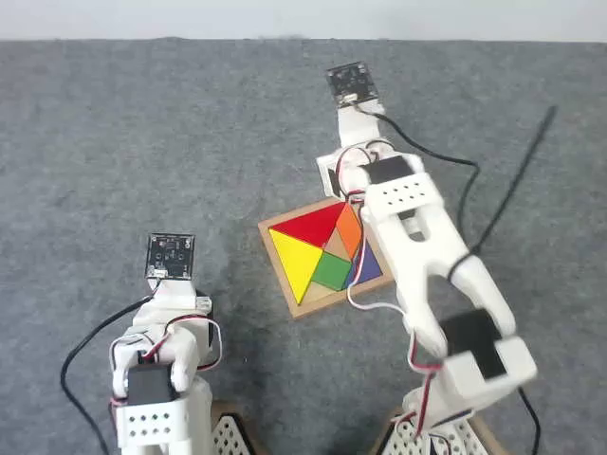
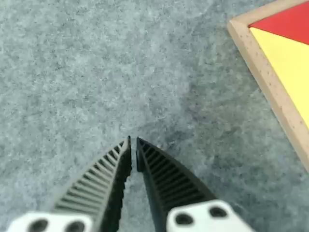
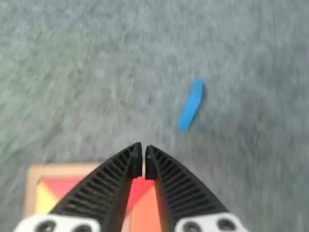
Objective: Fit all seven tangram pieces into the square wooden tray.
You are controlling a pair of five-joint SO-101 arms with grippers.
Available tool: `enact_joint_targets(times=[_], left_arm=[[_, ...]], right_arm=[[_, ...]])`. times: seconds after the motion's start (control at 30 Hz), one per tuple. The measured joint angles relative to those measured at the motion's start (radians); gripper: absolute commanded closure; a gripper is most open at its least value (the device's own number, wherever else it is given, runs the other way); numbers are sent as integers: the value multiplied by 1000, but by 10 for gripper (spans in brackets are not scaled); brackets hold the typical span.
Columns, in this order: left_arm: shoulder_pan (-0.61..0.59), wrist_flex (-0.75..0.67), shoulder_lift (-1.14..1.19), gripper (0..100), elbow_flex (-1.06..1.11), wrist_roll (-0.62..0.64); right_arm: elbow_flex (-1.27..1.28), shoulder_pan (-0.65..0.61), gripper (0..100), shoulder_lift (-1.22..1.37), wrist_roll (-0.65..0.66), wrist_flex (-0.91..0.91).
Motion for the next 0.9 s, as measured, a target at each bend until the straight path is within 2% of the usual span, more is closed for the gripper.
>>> enact_joint_targets(times=[0.1, 0.3, 0.9], left_arm=[[0, 0, 0, 982, 0, 0], [0, 0, 0, 982, 0, 0], [0, 0, 0, 982, 0, 0]], right_arm=[[0, 3, 957, 89, 17, -143], [0, 31, 772, 206, 20, -226], [-129, 72, 768, 365, 20, -242]])
